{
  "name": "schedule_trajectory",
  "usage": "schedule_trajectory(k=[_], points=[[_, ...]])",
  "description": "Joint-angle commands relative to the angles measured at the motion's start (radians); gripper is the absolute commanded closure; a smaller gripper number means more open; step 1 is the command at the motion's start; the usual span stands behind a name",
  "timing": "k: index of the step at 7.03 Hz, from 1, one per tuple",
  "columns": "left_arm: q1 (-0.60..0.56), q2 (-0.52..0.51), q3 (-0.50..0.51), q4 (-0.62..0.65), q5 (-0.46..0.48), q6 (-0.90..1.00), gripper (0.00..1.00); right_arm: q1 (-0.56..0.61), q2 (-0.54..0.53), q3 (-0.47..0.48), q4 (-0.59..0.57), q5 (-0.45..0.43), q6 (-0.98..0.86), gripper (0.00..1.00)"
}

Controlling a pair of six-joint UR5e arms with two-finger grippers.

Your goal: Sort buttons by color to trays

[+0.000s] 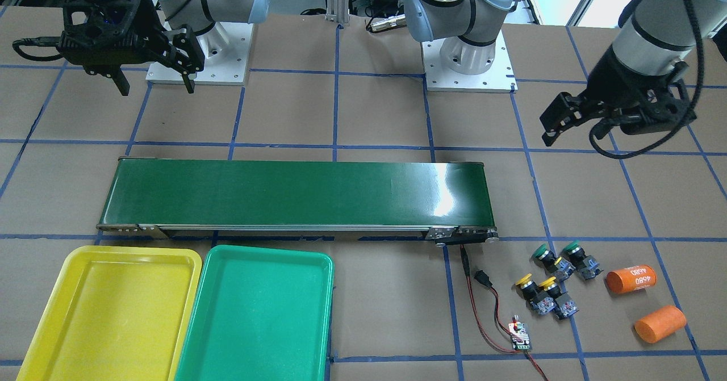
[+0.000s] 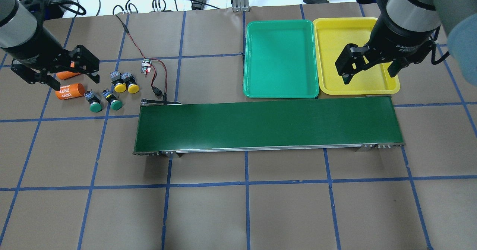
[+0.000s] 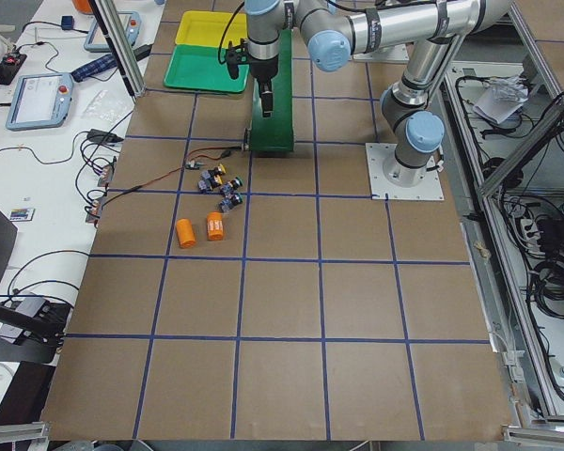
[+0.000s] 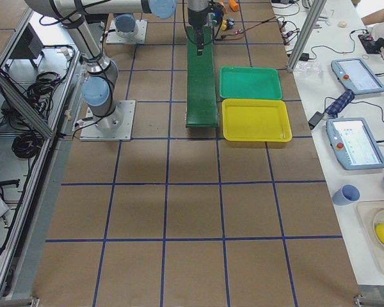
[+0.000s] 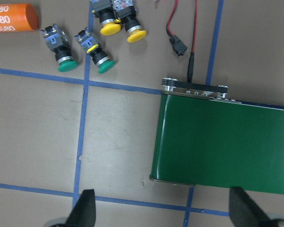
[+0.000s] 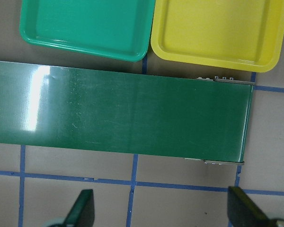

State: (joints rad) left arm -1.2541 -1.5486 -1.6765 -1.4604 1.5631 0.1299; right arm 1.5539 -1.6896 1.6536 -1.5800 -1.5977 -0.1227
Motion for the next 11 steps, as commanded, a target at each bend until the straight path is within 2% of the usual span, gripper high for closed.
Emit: schedule_trajectory(k=[1, 2, 6, 7, 8, 10, 11], points=[[0.08, -0.065, -0.015, 0.128, 0.058, 0.011, 0.0, 0.0, 0.001, 0.0, 0.0, 0.001, 0.0, 0.0], [0.137, -0.108, 0.006, 0.147, 0.074, 0.022, 0.0, 0.0, 0.001, 0.0, 0.0, -0.001, 0.0, 0.0], [0.154, -0.377, 0.033, 0.507, 0.065, 0.023, 0.0, 0.0, -0.001, -0.002, 0.005, -0.001, 0.0, 0.0], [0.154, -0.446, 0.069, 0.515, 0.055, 0.024, 0.0, 0.0, -0.001, 0.0, 0.011, -0.001, 0.0, 0.0], [0.154, -0.508, 0.143, 0.525, 0.005, 0.031, 0.0, 0.0, -0.002, 0.0, 0.011, -0.001, 0.0, 0.0], [0.168, -0.574, 0.237, 0.517, -0.009, 0.042, 0.0, 0.0, -0.005, 0.0, 0.02, -0.001, 0.0, 0.0], [0.174, -0.605, 0.262, 0.519, -0.011, 0.106, 0.0, 0.0, -0.007, 0.0, 0.023, -0.002, 0.0, 0.0]])
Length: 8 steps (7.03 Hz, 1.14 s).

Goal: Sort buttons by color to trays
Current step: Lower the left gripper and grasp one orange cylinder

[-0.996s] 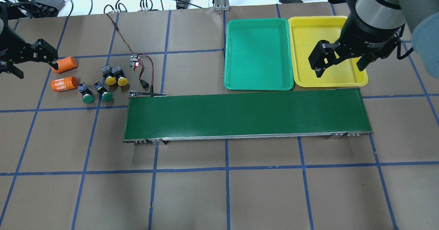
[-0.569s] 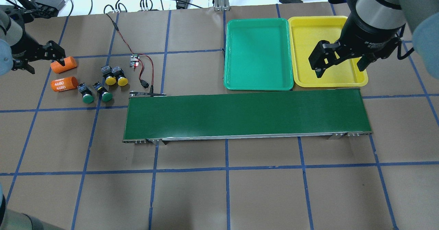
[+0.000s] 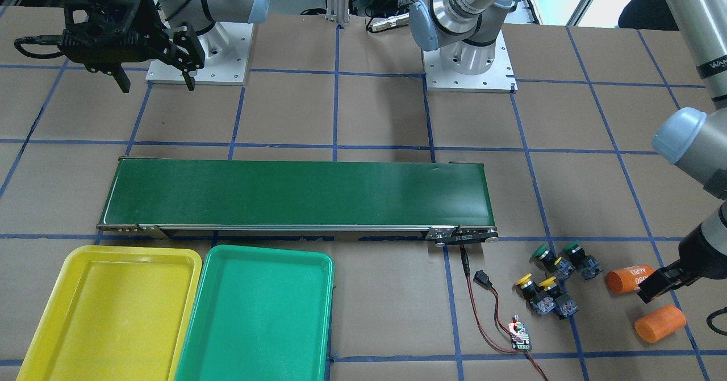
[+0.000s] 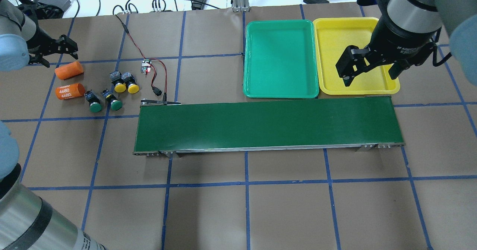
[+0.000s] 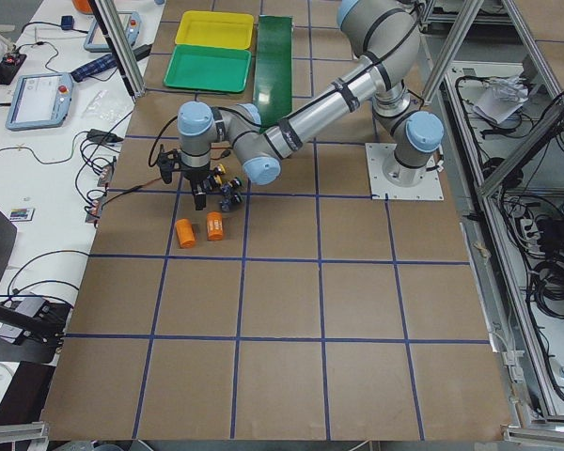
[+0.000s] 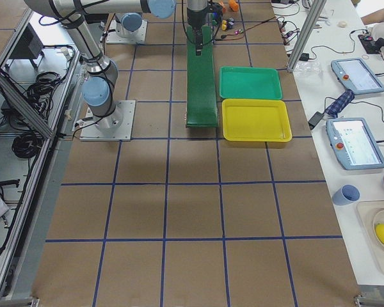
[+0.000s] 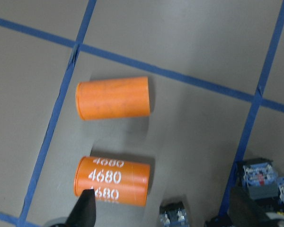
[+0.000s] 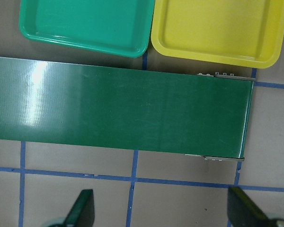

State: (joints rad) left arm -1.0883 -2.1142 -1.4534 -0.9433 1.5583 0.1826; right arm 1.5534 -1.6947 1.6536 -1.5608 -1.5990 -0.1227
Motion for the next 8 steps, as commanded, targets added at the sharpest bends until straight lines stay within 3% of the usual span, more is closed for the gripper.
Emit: schedule_trajectory(k=[1, 4, 8], points=[[0.018, -0.058, 0.054, 0.006, -0.006, 0.075, 0.0, 0.001, 0.0, 0.0, 0.002, 0.002, 0.002, 0.0], [0.045, -0.119, 0.126, -0.003, 0.003, 0.075, 0.0, 0.001, -0.002, 0.0, 0.002, 0.002, 0.002, 0.0], [0.045, -0.181, 0.151, 0.001, -0.003, 0.075, 0.0, 0.002, -0.002, 0.0, -0.002, 0.005, 0.002, 0.0]])
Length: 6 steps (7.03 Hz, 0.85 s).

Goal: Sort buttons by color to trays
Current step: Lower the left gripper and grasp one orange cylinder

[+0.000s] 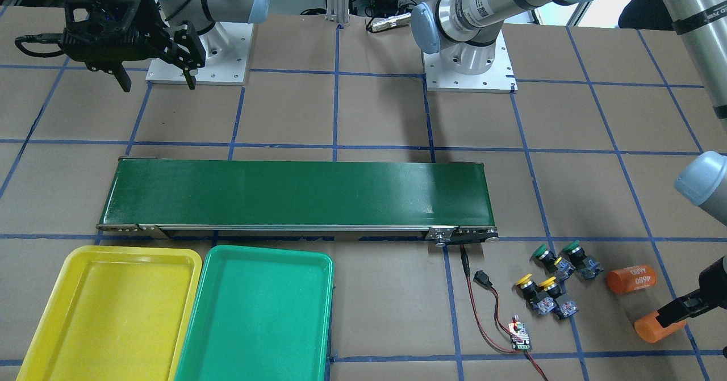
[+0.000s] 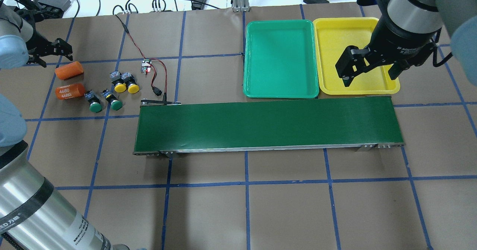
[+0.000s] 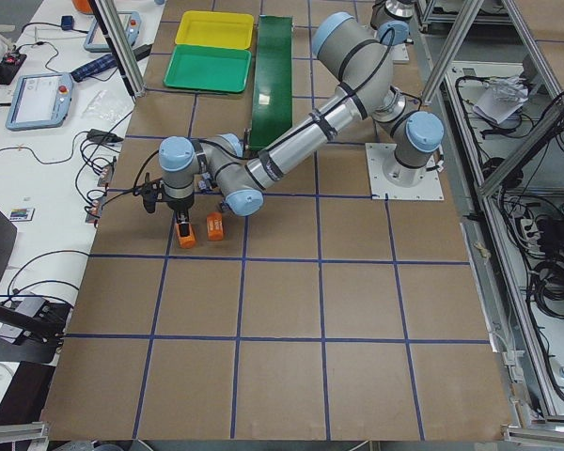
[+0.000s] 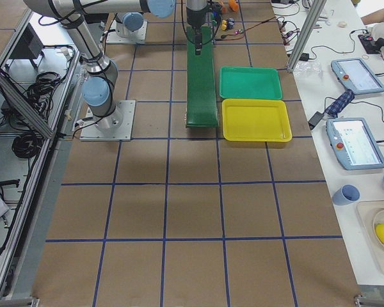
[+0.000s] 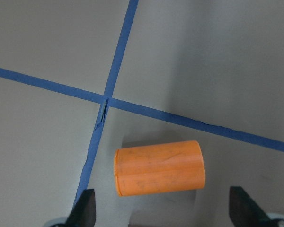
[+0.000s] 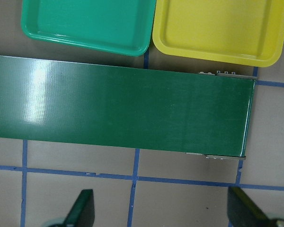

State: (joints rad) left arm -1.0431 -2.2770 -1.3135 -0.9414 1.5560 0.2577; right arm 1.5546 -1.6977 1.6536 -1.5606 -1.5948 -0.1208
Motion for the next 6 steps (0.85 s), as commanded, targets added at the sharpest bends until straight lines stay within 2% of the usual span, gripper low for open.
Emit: schedule_trajectory(k=[1, 6], points=[[0.0, -0.027, 0.011, 0.0, -0.001, 0.0, 0.0, -0.001, 0.001, 0.0, -0.003, -0.001, 0.0, 0.0], [-0.005, -0.067, 0.028, 0.007, -0.004, 0.002, 0.0, -0.001, 0.003, -0.002, 0.002, -0.002, -0.002, 0.0]])
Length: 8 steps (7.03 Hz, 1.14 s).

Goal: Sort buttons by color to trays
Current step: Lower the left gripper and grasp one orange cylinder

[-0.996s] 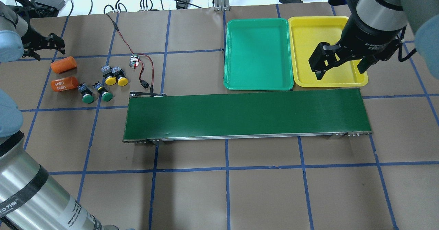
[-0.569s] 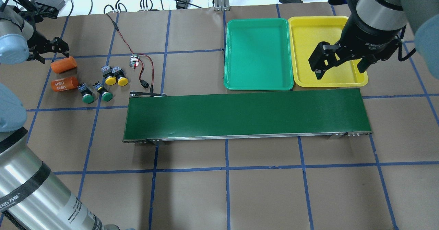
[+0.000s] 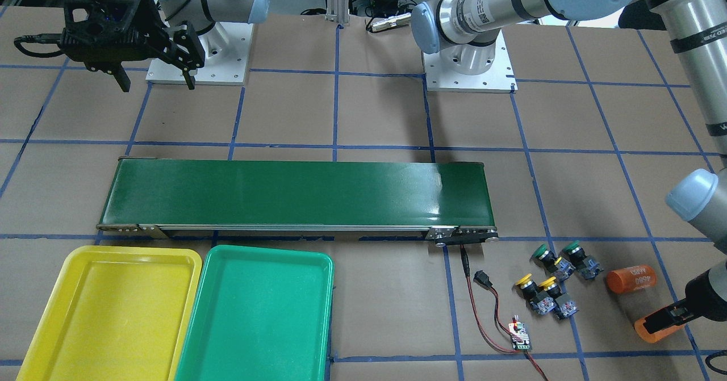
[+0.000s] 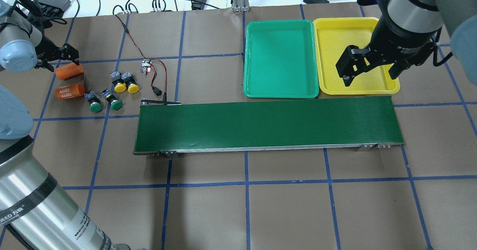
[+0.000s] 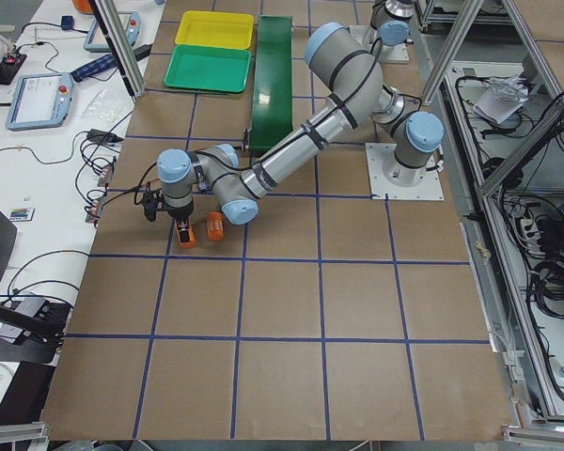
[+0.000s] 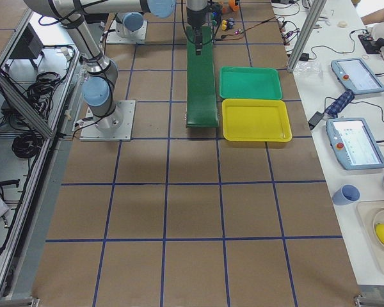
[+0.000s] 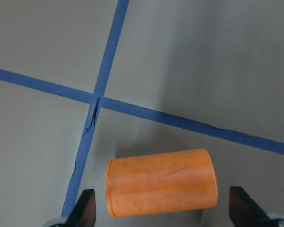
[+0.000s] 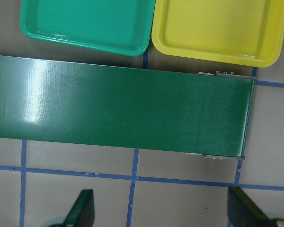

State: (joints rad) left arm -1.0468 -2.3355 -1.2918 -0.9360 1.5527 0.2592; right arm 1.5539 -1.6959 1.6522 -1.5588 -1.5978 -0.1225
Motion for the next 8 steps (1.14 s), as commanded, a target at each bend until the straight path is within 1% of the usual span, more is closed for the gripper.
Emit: schedule_trajectory(k=[1, 8], points=[[-0.001, -0.011, 0.008, 0.002, 0.001, 0.0, 0.0, 0.0, 0.001, 0.0, 0.0, 0.001, 0.001, 0.0], [0.002, -0.038, 0.012, -0.007, 0.006, 0.008, 0.0, 0.0, -0.004, 0.0, -0.006, 0.004, 0.001, 0.0]])
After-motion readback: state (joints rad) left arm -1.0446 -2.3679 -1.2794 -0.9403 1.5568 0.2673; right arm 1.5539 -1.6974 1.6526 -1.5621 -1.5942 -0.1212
